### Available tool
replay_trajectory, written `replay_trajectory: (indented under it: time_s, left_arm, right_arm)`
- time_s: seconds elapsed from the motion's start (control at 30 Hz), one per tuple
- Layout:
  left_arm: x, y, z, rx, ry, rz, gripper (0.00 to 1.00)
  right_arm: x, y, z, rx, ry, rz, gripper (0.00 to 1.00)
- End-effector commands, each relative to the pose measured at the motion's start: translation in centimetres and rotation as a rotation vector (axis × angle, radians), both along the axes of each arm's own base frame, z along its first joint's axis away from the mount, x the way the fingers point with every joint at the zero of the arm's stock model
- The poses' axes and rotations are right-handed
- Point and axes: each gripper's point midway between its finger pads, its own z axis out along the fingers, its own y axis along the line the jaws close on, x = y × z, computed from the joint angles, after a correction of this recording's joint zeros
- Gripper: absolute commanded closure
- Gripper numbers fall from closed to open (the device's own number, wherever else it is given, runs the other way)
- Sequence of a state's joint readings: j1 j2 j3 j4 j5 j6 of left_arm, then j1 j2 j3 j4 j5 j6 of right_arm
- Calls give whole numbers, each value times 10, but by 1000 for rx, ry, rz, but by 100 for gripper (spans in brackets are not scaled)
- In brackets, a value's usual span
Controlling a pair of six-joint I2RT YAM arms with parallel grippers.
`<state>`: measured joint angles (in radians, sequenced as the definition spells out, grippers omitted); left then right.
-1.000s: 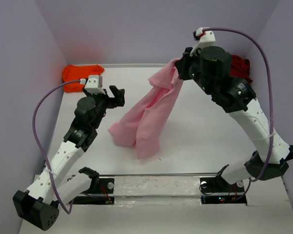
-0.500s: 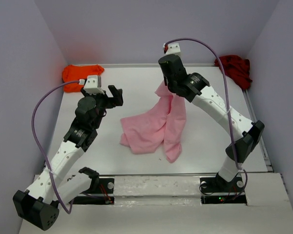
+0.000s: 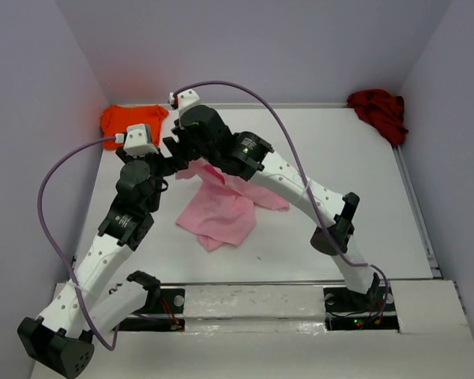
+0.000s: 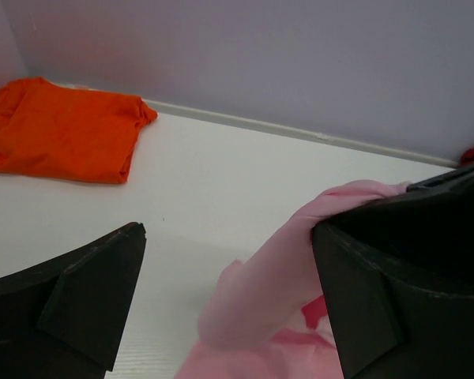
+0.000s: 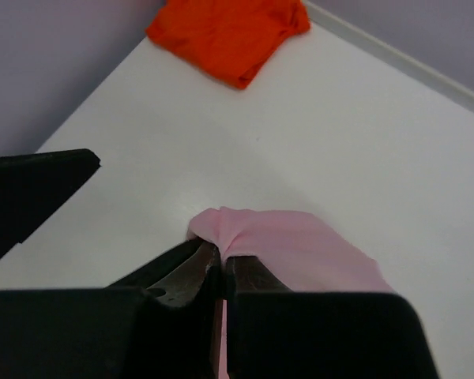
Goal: Fold and stack the t-shirts
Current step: Move the tshirt to the center of the board
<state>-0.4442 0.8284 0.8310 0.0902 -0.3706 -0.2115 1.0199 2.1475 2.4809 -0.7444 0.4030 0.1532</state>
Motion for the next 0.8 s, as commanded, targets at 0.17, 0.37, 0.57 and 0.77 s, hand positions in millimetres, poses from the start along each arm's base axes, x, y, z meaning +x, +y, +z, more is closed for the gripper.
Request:
replay_trajectory:
  time_s: [0.17, 0.37, 0.57, 0.77]
  left_arm:
    - [-8, 17, 32, -42, -95, 77, 1]
    - [-5, 9, 29, -36, -86, 42, 1]
    - [-1, -2, 26, -22, -72, -12, 1]
    - [2, -12, 23, -9, -54, -61, 1]
  right_arm:
    - [-35, -56, 115, 190, -183, -88, 100]
    - [14, -174, 73, 29, -216, -513, 100]
    - [36, -269, 24, -186, -212, -801, 100]
    - [33, -302, -56, -309, -111, -864, 100]
